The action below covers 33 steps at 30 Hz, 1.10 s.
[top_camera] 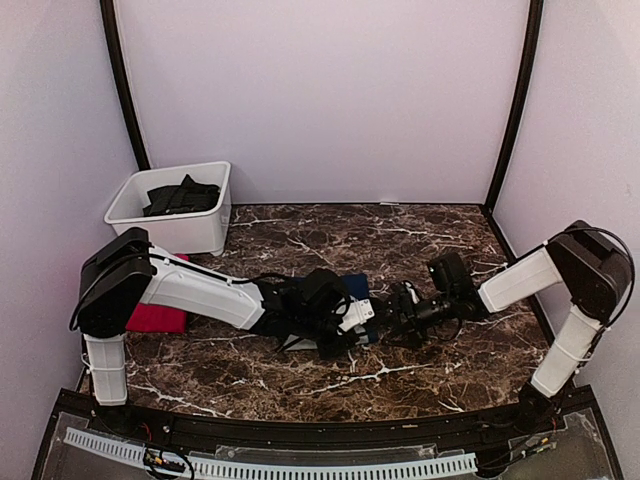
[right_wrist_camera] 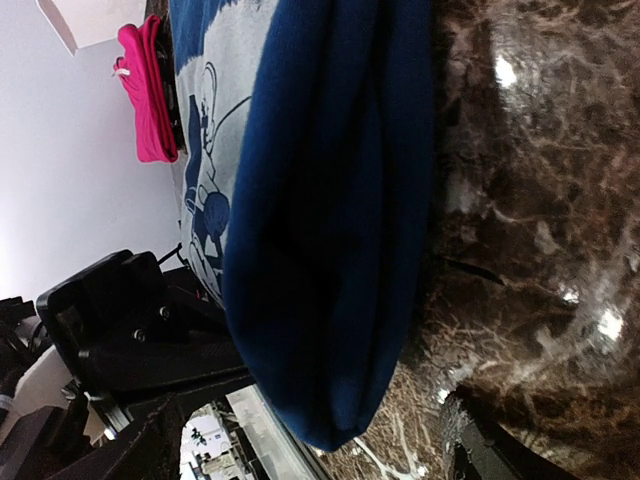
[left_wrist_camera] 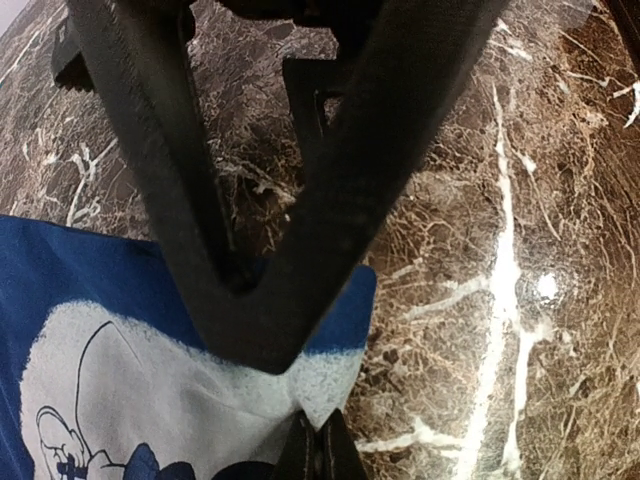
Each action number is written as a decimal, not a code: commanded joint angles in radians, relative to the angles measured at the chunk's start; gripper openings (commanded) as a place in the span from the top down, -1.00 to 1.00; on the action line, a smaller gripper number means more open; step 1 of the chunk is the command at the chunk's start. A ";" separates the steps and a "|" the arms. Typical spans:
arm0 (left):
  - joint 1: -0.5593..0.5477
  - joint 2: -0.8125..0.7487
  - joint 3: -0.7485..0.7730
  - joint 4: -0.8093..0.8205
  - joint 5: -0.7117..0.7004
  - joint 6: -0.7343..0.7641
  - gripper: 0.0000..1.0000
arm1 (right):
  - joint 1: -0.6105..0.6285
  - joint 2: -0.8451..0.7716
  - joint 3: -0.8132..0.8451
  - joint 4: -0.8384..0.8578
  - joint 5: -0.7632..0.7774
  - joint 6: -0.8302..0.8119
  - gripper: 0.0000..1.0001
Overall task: Fold and stack the mixed laundry pile
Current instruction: Pick up the square-folded T-shirt from the center of the board.
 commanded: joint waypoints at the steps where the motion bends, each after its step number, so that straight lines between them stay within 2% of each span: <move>1: -0.002 -0.080 -0.026 0.035 0.032 -0.024 1.00 | 0.011 0.069 0.034 0.096 -0.054 0.050 -0.72; 11: -0.003 -0.096 -0.033 0.037 0.063 -0.016 1.00 | 0.028 0.174 0.104 0.204 -0.102 0.129 -0.67; 19: -0.002 -0.118 -0.050 0.052 0.080 -0.013 1.00 | 0.044 0.329 0.232 0.244 -0.131 0.149 -0.35; 23: -0.003 -0.129 -0.065 0.068 0.085 -0.006 1.00 | 0.049 0.390 0.263 0.264 -0.159 0.162 -0.10; 28: -0.002 -0.133 -0.074 0.065 0.081 -0.013 1.00 | 0.047 0.411 0.274 0.231 -0.156 0.147 0.55; 30: -0.003 -0.134 -0.062 0.042 0.066 -0.034 0.91 | 0.040 0.386 0.277 0.164 -0.140 0.105 0.85; 31: -0.002 -0.137 -0.057 0.015 0.063 -0.044 0.75 | 0.035 0.362 0.284 0.101 -0.124 0.066 0.95; 32: -0.002 -0.140 -0.053 0.005 0.060 -0.061 0.66 | 0.028 0.337 0.294 0.026 -0.102 0.017 1.00; 33: -0.001 -0.148 -0.055 -0.006 0.058 -0.070 0.47 | 0.020 0.305 0.305 -0.064 -0.072 -0.036 1.00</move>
